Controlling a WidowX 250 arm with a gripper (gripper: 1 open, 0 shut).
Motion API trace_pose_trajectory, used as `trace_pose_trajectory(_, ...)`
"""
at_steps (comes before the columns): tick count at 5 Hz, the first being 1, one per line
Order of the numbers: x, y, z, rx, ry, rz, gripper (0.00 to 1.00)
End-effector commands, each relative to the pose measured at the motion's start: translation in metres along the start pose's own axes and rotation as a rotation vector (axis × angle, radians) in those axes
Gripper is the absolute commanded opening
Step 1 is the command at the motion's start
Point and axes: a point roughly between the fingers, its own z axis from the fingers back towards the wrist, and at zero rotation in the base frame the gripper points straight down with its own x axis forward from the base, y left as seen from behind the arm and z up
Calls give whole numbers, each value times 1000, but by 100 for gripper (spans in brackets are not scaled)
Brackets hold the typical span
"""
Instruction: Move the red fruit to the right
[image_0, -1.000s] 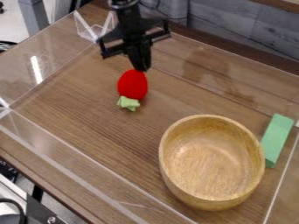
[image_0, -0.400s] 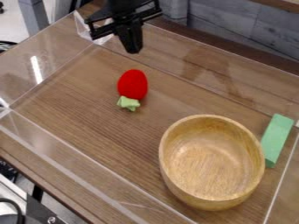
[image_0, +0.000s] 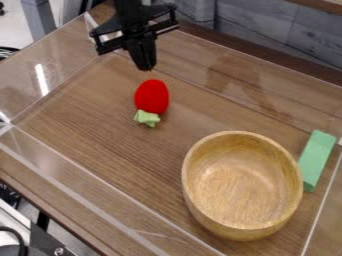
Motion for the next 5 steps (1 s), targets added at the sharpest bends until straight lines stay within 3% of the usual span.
trace_pose_trajectory(1, -2, -7, 17, -36, -50, -24, 0)
trace_pose_trajectory(3, -15, -24, 18, -54, -16, -69, 0)
trace_pose_trajectory(4, -7, -36, 21, -63, -6, -82, 0)
trace_pose_trajectory(5, -7, -39, 5, -39, -15, -132, 100)
